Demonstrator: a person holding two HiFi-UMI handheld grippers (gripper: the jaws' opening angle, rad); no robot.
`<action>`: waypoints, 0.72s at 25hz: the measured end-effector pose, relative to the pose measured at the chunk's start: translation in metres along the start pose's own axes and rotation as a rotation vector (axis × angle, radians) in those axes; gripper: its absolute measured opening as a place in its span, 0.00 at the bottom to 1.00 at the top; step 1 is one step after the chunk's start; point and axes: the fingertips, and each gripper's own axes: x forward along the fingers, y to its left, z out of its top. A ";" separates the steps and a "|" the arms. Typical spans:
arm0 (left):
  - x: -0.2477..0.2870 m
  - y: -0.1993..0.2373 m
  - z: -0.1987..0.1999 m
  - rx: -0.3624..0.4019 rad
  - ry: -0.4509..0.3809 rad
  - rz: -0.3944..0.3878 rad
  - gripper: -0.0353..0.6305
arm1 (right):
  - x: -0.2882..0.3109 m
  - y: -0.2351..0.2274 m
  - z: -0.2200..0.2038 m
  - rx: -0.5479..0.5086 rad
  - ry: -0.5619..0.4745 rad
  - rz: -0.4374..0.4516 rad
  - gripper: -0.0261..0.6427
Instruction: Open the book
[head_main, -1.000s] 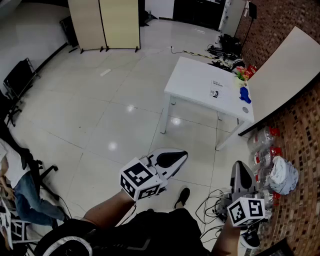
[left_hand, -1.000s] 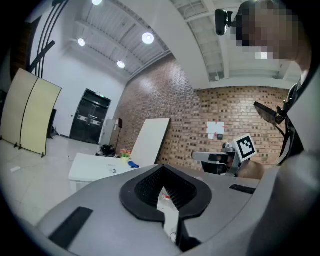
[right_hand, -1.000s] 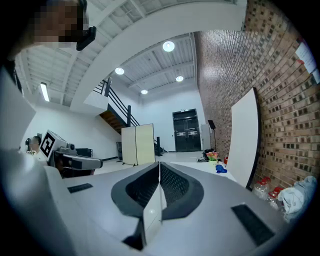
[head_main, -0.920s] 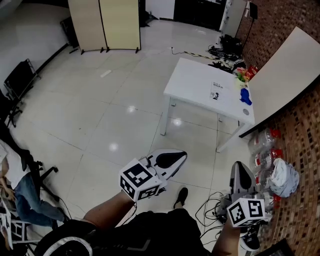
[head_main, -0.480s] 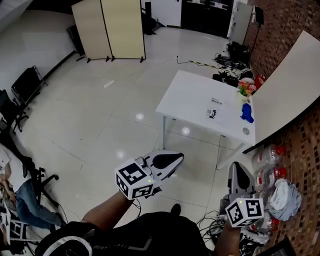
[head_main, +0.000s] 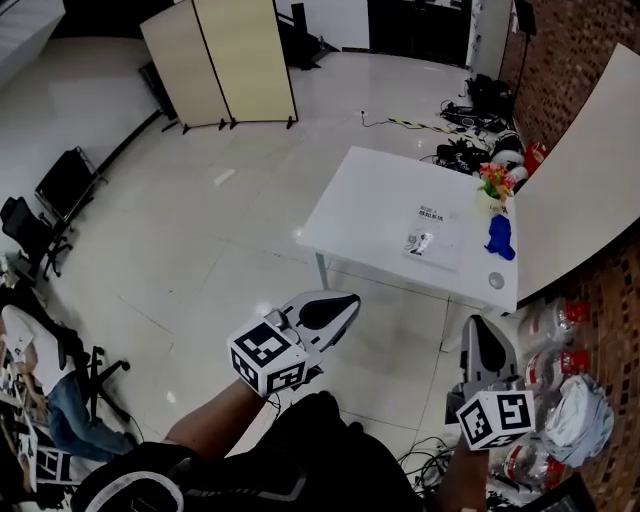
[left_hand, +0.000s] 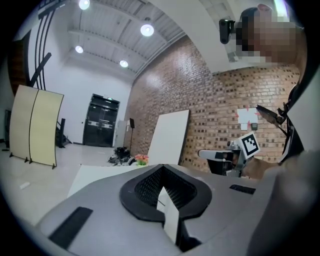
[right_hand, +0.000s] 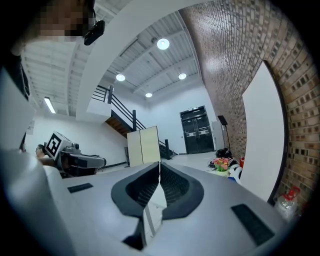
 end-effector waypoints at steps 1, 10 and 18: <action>0.009 0.006 0.000 0.002 0.000 0.001 0.05 | 0.007 -0.009 -0.003 0.009 0.004 -0.003 0.04; 0.088 0.092 -0.003 -0.002 -0.002 -0.023 0.05 | 0.103 -0.060 -0.010 -0.008 0.033 -0.057 0.04; 0.142 0.183 0.032 -0.001 -0.069 -0.062 0.05 | 0.205 -0.085 0.011 -0.026 0.047 -0.107 0.04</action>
